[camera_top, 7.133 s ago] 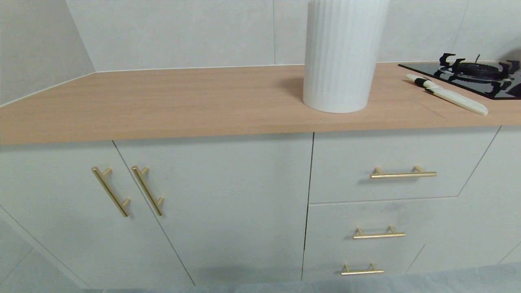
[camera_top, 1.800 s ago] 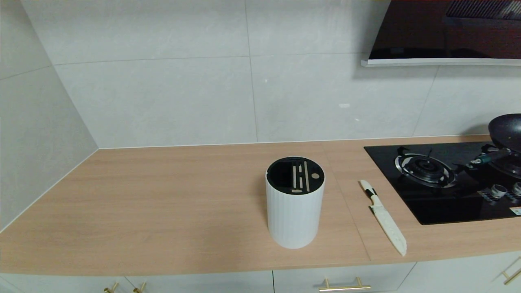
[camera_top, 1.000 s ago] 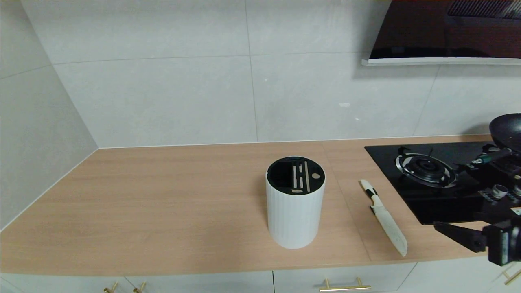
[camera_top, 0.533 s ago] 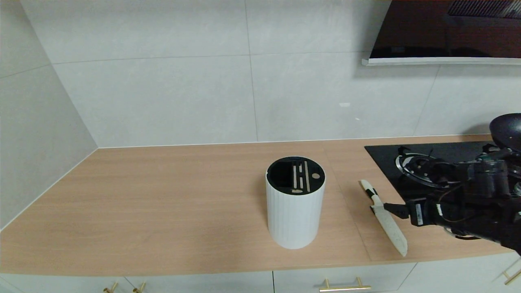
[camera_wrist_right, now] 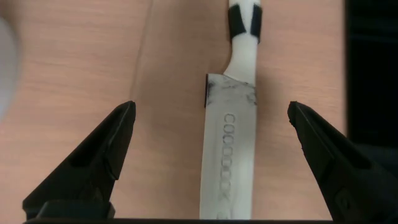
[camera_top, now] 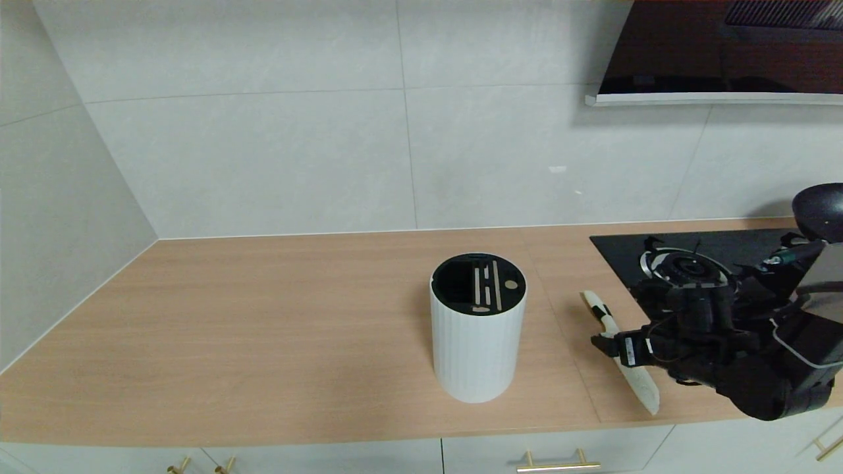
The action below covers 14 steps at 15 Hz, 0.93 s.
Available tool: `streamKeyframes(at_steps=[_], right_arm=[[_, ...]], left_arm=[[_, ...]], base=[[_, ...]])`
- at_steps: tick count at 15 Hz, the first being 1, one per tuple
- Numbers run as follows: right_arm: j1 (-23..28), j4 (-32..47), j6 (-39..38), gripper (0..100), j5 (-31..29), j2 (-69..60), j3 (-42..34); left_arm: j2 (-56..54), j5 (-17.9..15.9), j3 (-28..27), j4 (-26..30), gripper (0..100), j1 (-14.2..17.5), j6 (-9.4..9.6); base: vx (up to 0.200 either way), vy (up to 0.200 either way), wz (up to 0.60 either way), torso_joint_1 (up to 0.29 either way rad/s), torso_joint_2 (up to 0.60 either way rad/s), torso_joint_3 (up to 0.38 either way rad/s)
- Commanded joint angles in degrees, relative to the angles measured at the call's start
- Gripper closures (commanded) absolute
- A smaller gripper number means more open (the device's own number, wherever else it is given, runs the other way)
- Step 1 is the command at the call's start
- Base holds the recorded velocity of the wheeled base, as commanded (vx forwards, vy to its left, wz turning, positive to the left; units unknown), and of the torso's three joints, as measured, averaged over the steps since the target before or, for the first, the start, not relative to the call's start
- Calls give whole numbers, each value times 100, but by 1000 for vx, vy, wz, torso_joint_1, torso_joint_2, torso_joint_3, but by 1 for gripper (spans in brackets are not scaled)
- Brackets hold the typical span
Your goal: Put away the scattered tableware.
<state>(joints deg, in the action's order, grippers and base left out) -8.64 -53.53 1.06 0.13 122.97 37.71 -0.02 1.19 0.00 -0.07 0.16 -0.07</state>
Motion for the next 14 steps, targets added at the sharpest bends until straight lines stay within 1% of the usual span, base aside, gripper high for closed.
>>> streamKeyframes(at_steps=[1,4,14], right_arm=[[3,-17,-9,0,4,430,176],[100,-17,-9,0,-5,623,387],[144,-35,-88,0,-13,799,492]], left_arm=[[2,4,0,-1,0,2,-1],[2,4,0,-1,0,2,-1],[2,4,0,-1,0,11,-1]], base=[[0,0,0,0,0,0],[0,0,0,0,0,0],[0,0,0,0,0,0]])
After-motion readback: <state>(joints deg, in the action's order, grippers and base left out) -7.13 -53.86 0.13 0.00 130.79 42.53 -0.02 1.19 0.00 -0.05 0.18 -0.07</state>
